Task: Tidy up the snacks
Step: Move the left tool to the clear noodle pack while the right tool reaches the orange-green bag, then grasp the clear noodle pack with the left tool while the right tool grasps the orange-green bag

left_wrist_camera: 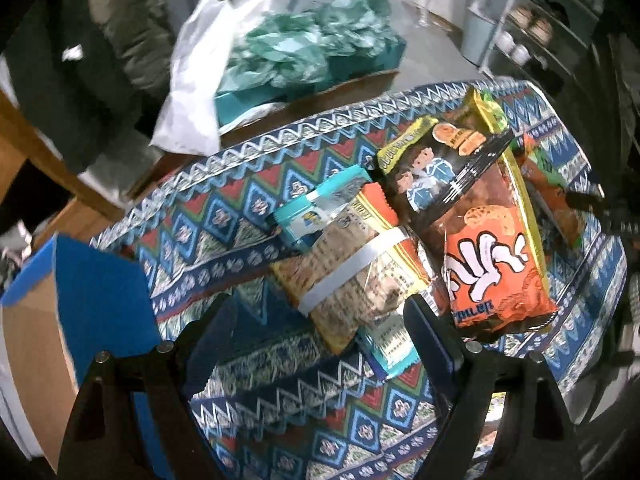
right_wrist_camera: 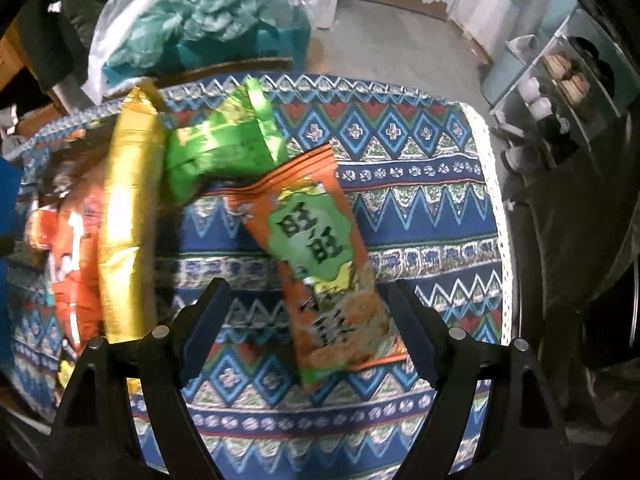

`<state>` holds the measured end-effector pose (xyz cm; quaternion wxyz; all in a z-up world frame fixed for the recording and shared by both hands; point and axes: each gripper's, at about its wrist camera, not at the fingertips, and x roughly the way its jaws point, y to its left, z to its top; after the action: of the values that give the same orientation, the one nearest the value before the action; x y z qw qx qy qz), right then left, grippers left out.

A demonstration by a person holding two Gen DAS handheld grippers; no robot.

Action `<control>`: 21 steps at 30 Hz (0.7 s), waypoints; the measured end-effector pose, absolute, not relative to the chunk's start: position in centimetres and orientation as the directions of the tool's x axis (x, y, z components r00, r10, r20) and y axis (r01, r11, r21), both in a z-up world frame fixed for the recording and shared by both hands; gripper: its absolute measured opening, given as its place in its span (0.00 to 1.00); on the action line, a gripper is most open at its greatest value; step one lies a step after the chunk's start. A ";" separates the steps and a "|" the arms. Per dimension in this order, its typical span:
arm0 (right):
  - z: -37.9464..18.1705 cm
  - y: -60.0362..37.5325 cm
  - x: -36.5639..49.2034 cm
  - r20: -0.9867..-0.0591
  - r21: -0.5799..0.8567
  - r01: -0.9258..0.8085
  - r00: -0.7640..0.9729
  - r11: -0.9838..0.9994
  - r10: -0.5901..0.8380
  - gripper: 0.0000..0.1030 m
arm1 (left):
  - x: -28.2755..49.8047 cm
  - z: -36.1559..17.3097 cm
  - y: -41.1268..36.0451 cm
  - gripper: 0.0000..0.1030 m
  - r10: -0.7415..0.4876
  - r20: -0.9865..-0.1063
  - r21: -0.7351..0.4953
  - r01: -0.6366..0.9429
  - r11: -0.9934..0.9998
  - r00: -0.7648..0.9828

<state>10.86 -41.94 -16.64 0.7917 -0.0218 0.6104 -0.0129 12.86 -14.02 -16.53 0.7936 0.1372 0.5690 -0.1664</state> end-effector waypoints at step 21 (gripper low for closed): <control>-21.9 -43.0 12.7 -0.986 -0.036 -0.039 0.167 0.999 -0.029 0.78 | 16.3 -21.7 -17.2 0.83 -0.091 -0.967 0.055 0.540 0.840 0.240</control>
<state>12.72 -43.01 -21.91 0.7634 -0.0261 0.6454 0.0033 16.28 -17.23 -21.67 0.7632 0.1931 0.5809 -0.2067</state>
